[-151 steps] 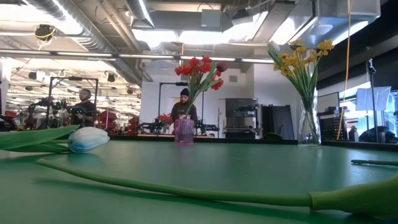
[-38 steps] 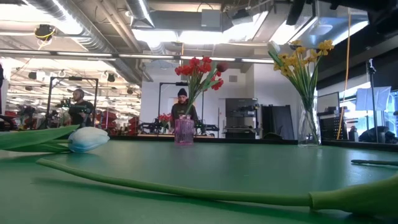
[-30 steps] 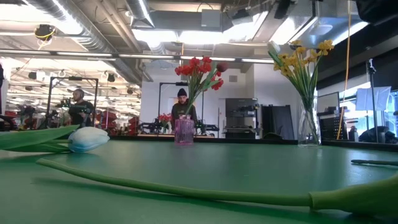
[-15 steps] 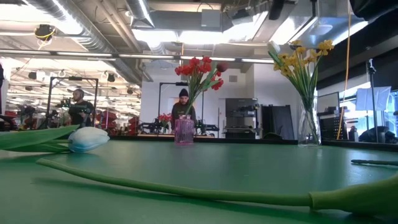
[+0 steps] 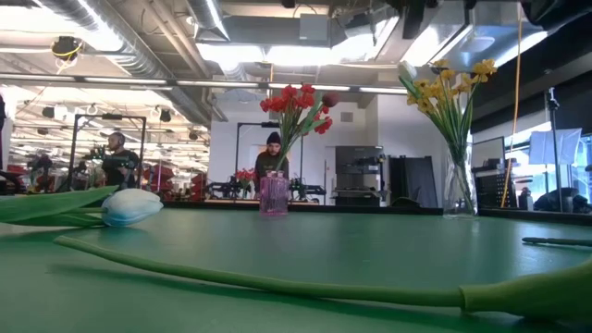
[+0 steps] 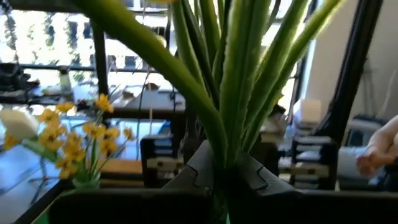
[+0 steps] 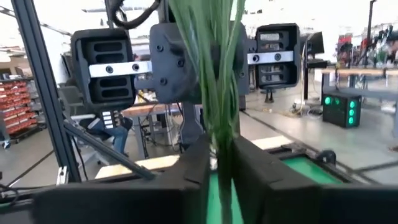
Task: Sort flowers into vase by color
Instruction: Put the yellow flowers into the transparent vase
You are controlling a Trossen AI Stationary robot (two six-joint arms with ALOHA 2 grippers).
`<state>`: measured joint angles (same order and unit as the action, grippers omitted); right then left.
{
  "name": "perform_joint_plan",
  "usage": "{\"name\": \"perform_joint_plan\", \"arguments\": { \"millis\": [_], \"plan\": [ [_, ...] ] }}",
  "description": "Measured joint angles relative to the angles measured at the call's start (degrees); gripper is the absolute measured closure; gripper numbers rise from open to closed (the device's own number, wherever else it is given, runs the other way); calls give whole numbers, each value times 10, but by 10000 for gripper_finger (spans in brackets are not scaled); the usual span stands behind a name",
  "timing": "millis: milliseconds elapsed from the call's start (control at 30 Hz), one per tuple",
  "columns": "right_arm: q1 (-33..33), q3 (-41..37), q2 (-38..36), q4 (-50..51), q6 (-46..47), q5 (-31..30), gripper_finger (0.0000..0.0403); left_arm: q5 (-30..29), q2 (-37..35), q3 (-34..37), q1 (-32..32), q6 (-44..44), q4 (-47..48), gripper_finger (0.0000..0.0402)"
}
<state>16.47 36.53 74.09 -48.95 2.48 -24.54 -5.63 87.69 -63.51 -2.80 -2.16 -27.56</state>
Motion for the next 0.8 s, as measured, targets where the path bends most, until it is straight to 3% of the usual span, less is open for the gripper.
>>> {"name": "perform_joint_plan", "arguments": {
  "millis": [233, 367, 533, 800],
  "plan": [
    [0, 0, -2, 31, 32, -3, 252, -17, 1, 0, -4, 12, 36, 394],
    [0, 0, -2, 36, 33, 6, 231, -21, 1, 0, -4, 12, 56, 394],
    [0, 0, -3, 51, 47, 2, 239, -25, 1, 1, -4, 12, 68, 394],
    [0, 0, -2, 65, 48, -5, 289, -21, 1, 1, -6, -3, 82, 394]
  ]
}}
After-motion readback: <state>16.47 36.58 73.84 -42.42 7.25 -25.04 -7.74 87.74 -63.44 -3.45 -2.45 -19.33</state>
